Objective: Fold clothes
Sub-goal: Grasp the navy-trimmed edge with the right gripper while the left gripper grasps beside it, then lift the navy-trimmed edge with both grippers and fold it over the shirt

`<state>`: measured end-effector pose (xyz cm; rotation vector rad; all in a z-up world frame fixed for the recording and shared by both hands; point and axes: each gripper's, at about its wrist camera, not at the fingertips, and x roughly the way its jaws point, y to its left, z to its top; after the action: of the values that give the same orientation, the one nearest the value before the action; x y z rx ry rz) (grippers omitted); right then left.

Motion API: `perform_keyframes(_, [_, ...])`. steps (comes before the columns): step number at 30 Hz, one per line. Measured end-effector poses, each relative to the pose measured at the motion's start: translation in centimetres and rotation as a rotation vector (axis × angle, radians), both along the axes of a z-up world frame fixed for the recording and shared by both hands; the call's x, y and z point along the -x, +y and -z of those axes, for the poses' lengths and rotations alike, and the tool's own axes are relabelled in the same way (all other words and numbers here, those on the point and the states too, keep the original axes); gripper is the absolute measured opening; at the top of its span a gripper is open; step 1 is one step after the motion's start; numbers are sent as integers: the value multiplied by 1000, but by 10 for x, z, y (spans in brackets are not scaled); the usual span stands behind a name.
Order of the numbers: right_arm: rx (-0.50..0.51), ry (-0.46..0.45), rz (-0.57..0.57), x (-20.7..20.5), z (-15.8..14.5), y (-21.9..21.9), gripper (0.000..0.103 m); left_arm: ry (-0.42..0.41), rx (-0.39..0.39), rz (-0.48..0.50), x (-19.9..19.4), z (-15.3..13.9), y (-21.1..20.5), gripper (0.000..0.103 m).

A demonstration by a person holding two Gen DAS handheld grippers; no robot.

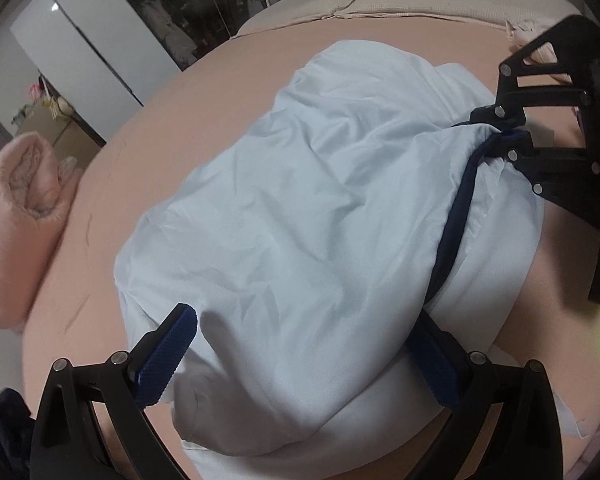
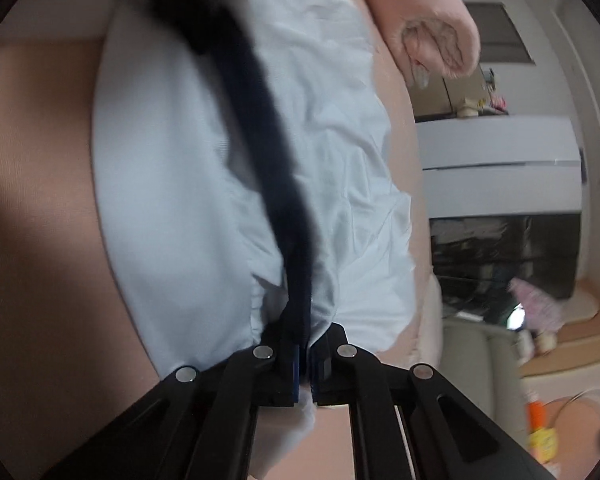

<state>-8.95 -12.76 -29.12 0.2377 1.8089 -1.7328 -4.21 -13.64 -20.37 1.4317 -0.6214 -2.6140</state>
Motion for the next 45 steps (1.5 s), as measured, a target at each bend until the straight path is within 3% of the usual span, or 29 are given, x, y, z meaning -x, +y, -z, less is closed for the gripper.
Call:
perform_keyframes(4, [10,35,-7,1,5,-1,6,-5,197,117,1,1,25,103])
perform_keyframes(7, [40,12,-4,3,2,0,6,-22,360,231,6,6,44,101])
perform_keyframes(9, [60,8,-2,4,0,0,6,-52,406,277,8,9,50,91])
perform_keyframes(11, [84,12,-1,2,0,3,6,-94,388,291,8,10,53,64])
perform_keyframes(13, [109,6,7,3,-2,4,6,-120,356,293,6,12,55,44])
perform_keyframes(16, [136,8,8,5,-3,4,6,-106,376,320,-4,17,62,27])
perform_keyframes(20, [158,1,6,1,-2,7,6,-12,640,470,-32,46,87,5])
perform_keyframes(22, [158,-3,7,-1,-2,9,6,20,675,466,-34,51,90,4])
perform_keyframes(25, [123,22,-14,-4,-2,7,6,26,611,434,-31,41,82,4])
perform_keyframes(29, [92,78,-75,-5,-3,7,5,56,667,447,-31,40,82,6])
perform_keyframes(34, [44,247,-176,-12,4,13,5,110,777,464,-33,43,81,6])
perform_keyframes(41, [19,316,-215,-17,0,18,3,152,829,445,-41,34,75,6])
perform_keyframes(45, [9,321,-238,-31,-5,18,3,145,789,428,-42,23,72,6])
